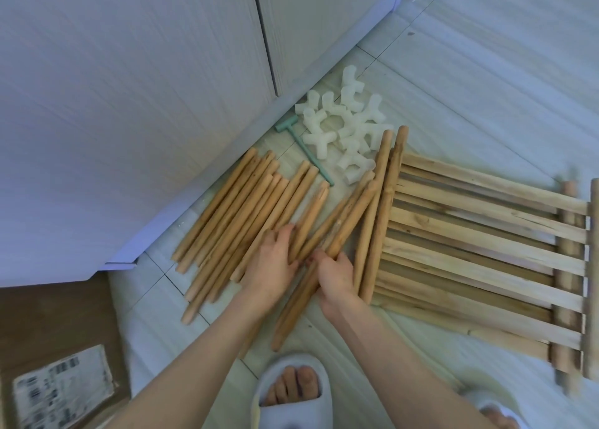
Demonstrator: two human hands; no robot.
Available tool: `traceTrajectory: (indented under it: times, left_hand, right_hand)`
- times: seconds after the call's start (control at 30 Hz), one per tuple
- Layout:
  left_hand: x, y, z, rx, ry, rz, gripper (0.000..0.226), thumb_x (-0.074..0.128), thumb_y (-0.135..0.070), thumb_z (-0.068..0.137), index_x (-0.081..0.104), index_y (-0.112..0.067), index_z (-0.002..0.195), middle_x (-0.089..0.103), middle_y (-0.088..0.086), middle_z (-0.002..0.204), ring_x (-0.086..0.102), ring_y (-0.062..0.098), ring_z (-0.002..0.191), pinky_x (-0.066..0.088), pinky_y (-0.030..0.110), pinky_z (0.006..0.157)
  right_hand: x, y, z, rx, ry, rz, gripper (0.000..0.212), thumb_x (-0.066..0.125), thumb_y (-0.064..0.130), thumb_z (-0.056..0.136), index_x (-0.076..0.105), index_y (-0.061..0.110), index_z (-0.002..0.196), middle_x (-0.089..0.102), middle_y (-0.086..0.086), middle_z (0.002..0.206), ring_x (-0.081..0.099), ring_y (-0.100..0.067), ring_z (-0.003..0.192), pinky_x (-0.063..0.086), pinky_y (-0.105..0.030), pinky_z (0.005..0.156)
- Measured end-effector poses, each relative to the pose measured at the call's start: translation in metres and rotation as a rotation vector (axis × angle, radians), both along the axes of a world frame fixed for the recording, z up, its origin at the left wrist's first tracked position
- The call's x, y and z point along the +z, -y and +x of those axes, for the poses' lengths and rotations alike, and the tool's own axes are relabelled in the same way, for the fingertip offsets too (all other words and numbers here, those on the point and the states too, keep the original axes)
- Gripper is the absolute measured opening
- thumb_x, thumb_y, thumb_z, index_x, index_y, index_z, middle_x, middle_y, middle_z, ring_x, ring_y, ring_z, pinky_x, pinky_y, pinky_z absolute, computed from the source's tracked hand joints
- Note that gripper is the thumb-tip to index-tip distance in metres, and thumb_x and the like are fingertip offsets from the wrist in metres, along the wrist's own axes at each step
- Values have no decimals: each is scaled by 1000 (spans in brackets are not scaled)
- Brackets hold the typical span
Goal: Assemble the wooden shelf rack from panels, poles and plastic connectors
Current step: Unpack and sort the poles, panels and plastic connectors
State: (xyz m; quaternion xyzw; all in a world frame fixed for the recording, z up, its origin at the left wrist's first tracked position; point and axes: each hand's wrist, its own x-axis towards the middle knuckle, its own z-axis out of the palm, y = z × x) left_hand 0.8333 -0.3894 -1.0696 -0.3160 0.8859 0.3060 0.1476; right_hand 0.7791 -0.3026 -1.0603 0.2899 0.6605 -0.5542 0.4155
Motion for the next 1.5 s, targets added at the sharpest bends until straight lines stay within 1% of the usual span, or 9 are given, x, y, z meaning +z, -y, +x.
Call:
traceTrajectory:
  times: [0.07, 0.23, 0.33, 0.47, 0.57, 0.7, 0.93, 1.33, 1.5]
  left_hand:
    - [1, 3, 6, -32, -19, -75, 57, 58, -24, 90, 34, -23, 141, 42, 6, 131, 50, 25, 113, 44, 34, 86]
    - [3, 13, 26, -54, -124, -164, 37, 54, -13, 92, 54, -14, 129, 49, 7, 124, 51, 24, 110, 51, 37, 77]
    - [2, 15, 35, -143, -164, -212, 36, 50, -6, 92, 57, -12, 127, 52, 11, 126, 49, 28, 110, 50, 42, 77]
    - [-5, 11, 43, -378, -15, -236, 53, 26, -22, 97, 20, -19, 149, 16, -3, 157, 11, 26, 144, 11, 47, 116]
    - [-14, 6, 47, -454, 28, -190, 64, 27, -19, 98, -17, -32, 143, -19, -12, 153, -22, 17, 142, -20, 42, 112]
    - [-20, 4, 49, -500, 12, -184, 70, 29, -19, 99, -24, -46, 135, -26, -11, 150, -36, 16, 134, -26, 44, 106]
    - [-24, 8, 69, -538, -26, -201, 50, 19, -34, 97, 4, -45, 143, -14, -6, 155, -25, 23, 140, -18, 46, 111]
    - [-34, 7, 65, -410, 55, -328, 50, -1, -46, 96, -25, -42, 139, -32, -6, 150, -31, 18, 139, -31, 45, 104]
    - [-22, 6, 84, -134, -37, -303, 50, 3, -43, 97, -10, -36, 145, -19, -3, 155, -22, 17, 142, -23, 47, 109]
  right_hand:
    - [1, 4, 4, 11, 56, -28, 25, 45, 8, 94, 55, 5, 117, 64, -17, 107, 61, -32, 100, 48, -46, 95]
    - [9, 8, 11, -109, 258, -132, 19, 40, 2, 97, 52, 13, 86, 54, -7, 73, 52, -17, 63, 49, -41, 72]
    - [10, 9, 16, -122, 287, -126, 20, 38, 1, 96, 50, 12, 85, 49, -6, 69, 48, -15, 63, 49, -46, 82]
    - [10, 5, 20, -112, 255, -62, 19, 33, 0, 95, 50, 10, 96, 48, -6, 71, 46, -15, 62, 44, -35, 65]
    - [11, 2, 19, -118, 234, -34, 28, 34, 1, 93, 52, 6, 114, 58, -11, 91, 52, -17, 71, 51, -40, 71]
    - [13, 0, 11, -169, 212, 5, 30, 37, 10, 97, 44, 10, 127, 48, -9, 107, 48, -23, 99, 52, -41, 77]
    - [11, -4, 6, -77, 167, -2, 32, 31, 27, 101, 46, 18, 129, 54, -10, 125, 54, -22, 104, 47, -38, 85]
    - [15, 3, 8, 131, 134, 60, 38, 34, 25, 99, 37, 21, 137, 49, -8, 129, 52, -25, 112, 53, -41, 85]
    - [19, 11, -1, 394, -308, 318, 46, 38, 24, 98, 30, 8, 140, 30, -15, 143, 36, -33, 130, 31, -42, 109]
